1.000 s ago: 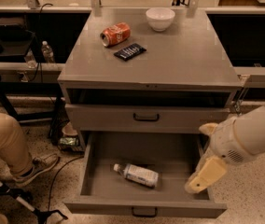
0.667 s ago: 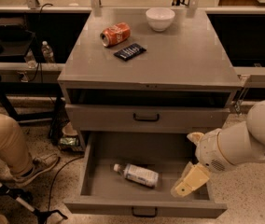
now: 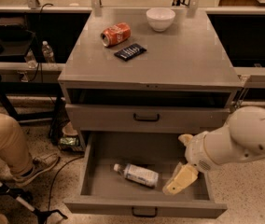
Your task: Pick blue plastic bottle from middle drawer and place on counter
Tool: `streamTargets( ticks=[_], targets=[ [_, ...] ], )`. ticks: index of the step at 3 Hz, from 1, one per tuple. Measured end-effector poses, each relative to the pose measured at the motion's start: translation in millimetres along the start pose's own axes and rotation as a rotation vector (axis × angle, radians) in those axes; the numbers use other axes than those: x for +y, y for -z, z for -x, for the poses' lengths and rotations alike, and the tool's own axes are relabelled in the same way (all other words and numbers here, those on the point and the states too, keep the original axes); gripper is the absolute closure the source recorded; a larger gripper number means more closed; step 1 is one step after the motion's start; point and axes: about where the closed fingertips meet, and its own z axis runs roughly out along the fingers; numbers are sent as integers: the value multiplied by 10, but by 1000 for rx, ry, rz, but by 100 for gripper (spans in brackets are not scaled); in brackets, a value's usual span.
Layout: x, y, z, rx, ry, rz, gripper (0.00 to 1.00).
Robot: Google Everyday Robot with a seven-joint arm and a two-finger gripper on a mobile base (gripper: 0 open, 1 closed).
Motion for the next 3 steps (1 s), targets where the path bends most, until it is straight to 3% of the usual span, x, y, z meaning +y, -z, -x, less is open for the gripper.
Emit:
streamTargets(
  ticks=[1,2,3],
  targets=[
    [-194,-693,-48,-12,7,-4,0],
    [-679,-1652,-212,-54,-38,-86,0],
    [-671,-1717,-218,-52,-27,-90,0]
  ],
)
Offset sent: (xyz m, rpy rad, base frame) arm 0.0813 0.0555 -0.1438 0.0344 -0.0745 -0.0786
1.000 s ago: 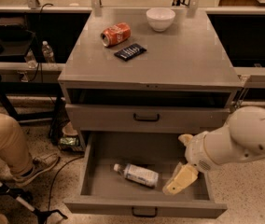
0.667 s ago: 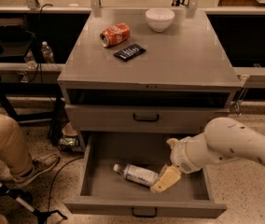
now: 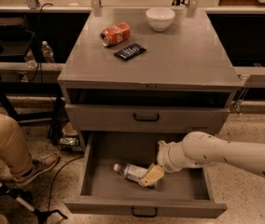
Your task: Pick blue plastic bottle from middle drawer and place on counter
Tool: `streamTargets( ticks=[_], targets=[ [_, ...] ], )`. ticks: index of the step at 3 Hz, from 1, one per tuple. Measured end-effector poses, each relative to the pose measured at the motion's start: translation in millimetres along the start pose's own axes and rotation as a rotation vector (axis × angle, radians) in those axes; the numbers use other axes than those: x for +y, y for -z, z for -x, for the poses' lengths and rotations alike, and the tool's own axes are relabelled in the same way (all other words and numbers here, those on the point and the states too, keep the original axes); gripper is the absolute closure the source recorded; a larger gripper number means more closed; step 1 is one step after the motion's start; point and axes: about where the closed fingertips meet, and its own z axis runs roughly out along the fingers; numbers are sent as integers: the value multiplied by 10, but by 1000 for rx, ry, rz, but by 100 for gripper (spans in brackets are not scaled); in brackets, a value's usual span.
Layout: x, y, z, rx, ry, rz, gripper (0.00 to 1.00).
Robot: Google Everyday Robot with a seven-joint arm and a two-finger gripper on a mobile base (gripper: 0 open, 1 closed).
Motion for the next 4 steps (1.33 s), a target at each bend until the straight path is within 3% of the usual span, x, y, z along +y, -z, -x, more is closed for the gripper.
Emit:
streamTargets(
  ticks=[2,4],
  targets=[
    [-54,-455,-96,47,80,-2,0],
    [59,-1045,-149,110,138,22,0]
  ],
)
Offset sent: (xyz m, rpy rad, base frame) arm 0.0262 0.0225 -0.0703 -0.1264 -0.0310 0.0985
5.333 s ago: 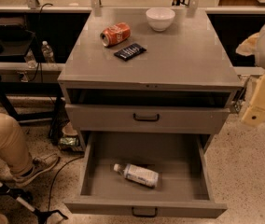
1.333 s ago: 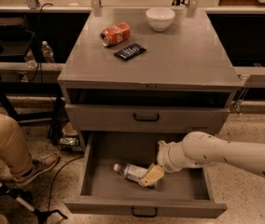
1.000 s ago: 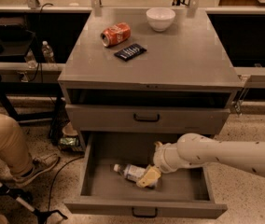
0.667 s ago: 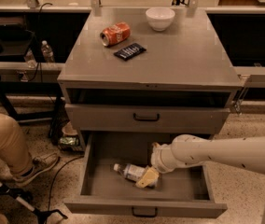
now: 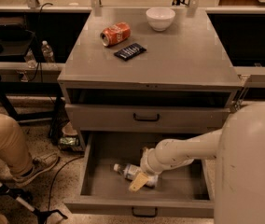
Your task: Pick blue plastic bottle from middle drawer and place on counter
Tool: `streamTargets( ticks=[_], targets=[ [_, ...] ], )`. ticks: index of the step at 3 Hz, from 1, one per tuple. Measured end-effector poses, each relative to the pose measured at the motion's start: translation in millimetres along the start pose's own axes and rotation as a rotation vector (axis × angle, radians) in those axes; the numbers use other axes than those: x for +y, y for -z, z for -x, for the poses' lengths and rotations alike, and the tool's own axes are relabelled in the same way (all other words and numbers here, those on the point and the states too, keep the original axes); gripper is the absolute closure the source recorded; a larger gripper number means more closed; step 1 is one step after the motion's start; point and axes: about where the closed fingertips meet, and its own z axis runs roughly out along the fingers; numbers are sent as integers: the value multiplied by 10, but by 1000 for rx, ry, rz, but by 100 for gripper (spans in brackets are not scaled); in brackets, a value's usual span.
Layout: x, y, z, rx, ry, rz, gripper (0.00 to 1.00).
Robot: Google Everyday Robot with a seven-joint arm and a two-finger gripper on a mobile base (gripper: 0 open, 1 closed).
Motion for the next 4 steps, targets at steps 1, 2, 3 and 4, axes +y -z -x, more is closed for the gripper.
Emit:
streamTargets(
  ticks=[1,2,3,4],
  targets=[
    [11,-287,9,12,9,5,0],
    [-6,-470,-37,15,0,7,0],
    [-7,-559,-104,11,-8,14,16],
    [0,-575,-155,6,-8,25,39]
  ],
)
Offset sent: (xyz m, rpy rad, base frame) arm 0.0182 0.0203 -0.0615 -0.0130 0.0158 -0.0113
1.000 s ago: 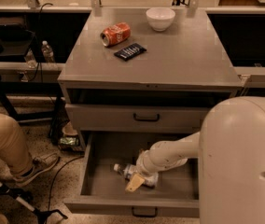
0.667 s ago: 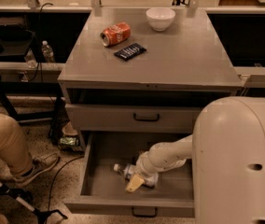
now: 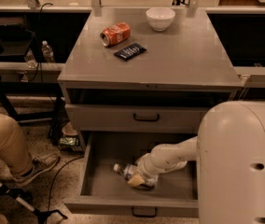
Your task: Pick blue plastic bottle from middle drawer and place on counter
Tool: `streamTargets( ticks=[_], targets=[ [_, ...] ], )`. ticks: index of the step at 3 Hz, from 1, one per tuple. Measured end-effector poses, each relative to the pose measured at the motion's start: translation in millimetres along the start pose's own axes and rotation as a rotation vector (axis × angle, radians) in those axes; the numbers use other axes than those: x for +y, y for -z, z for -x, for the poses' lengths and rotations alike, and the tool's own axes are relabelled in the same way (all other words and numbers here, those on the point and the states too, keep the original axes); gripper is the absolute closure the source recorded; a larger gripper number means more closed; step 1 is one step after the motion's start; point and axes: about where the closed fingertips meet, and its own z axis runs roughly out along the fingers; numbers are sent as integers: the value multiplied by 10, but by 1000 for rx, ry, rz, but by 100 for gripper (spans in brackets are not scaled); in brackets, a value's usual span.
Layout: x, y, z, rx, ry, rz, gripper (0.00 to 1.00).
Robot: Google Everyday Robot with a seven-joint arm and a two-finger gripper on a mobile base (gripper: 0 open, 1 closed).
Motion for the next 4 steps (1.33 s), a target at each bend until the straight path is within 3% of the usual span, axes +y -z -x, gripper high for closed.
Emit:
streamTargets(
  ticks=[2,3,4],
  targets=[
    [31,148,-71,-65,-18,45,86],
    [16,444,-8,-131,-5,55,100],
    [-33,923,30,-187,25,30,100]
  ],
)
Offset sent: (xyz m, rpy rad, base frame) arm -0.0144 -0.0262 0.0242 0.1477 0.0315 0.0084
